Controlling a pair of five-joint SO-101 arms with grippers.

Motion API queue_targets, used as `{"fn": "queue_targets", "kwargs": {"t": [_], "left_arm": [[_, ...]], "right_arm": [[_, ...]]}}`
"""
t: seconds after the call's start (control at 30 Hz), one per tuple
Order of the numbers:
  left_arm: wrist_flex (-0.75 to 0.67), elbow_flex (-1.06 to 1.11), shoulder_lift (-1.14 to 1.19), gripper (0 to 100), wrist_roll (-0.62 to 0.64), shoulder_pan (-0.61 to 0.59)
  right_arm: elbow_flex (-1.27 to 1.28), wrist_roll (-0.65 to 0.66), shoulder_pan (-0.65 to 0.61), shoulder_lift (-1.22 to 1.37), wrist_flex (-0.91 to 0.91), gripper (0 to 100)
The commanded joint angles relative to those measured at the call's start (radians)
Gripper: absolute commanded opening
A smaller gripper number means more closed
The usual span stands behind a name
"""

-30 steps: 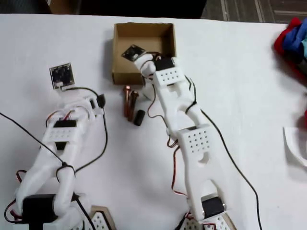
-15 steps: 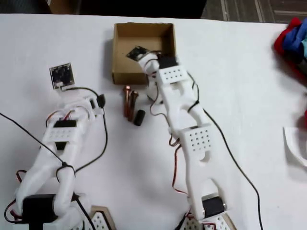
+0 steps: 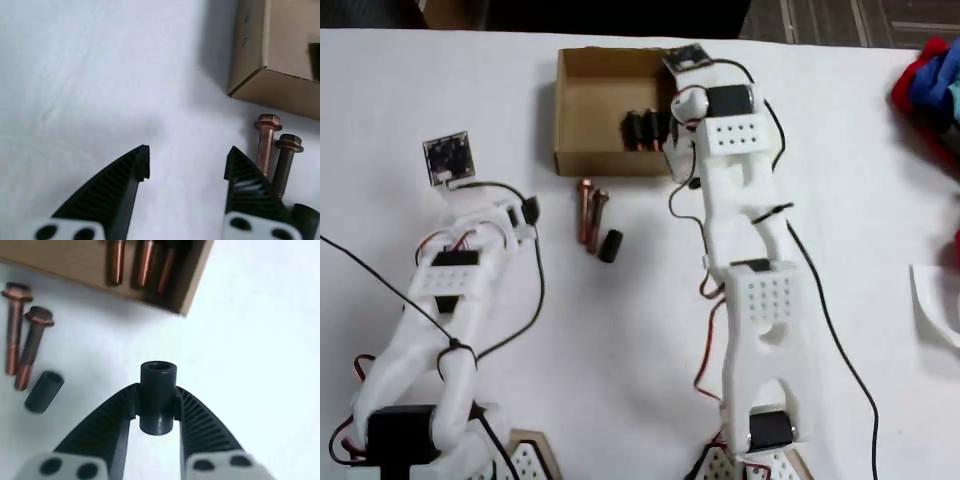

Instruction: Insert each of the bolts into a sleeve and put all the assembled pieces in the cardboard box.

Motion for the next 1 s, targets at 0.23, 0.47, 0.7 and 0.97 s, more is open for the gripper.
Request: {"fn": "queue_targets", "kwargs": {"t": [0.23, 0.47, 0.7, 0.97], "left_arm": [[-0.018, -0.004, -0.005, 26, 0.005, -0.002], [-0.018, -0.004, -0.005, 26, 0.005, -0.002], [0.017, -0.027, -0.005, 26, -0.124, 0.066], [0.525, -0.414, 0.058, 26, -0.219, 0.181]], "right_arm": [[0.862, -0.035, 0.015, -0.777, -0.282, 2.0], [1.266, -0.035, -0.097, -1.003, -0.473, 2.0], [1.568, -0.035, -0.007, -1.193, -0.94, 2.0], [1.923, -0.04, 0.045, -1.273, -1.495, 2.0]]}}
